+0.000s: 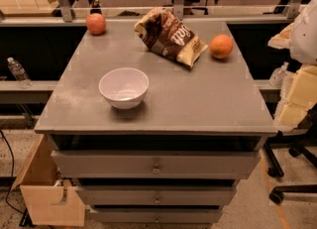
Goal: Move brown chip bag near white bowl
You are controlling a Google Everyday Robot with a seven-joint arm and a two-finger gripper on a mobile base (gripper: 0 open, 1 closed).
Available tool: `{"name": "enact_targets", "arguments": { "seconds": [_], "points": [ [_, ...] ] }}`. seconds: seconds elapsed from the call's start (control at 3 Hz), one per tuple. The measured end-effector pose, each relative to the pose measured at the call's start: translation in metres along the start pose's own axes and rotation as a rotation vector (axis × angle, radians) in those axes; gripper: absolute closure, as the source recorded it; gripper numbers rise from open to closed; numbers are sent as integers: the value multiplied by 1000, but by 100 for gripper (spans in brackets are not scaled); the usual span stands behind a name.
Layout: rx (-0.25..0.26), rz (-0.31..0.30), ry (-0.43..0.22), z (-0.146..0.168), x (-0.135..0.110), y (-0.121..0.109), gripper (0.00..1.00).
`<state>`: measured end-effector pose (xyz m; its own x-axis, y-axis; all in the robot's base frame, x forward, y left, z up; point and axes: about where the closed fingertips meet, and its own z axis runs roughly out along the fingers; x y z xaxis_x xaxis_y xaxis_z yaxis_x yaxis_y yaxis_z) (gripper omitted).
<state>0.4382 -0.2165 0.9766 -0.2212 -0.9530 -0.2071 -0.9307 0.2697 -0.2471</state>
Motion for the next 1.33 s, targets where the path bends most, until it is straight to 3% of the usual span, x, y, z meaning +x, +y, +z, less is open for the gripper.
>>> {"name": "enact_targets", "arguments": {
  "seconds": [0.33,0.67,1.0,1.33],
  "points": [
    [5,1,-3,-1,0,-1,0],
    [15,8,-90,7,-10,-30,0],
    [2,16,-214,27,-34,-79,0],
    [3,69,-317,52,-62,-127,0]
  ]
}}
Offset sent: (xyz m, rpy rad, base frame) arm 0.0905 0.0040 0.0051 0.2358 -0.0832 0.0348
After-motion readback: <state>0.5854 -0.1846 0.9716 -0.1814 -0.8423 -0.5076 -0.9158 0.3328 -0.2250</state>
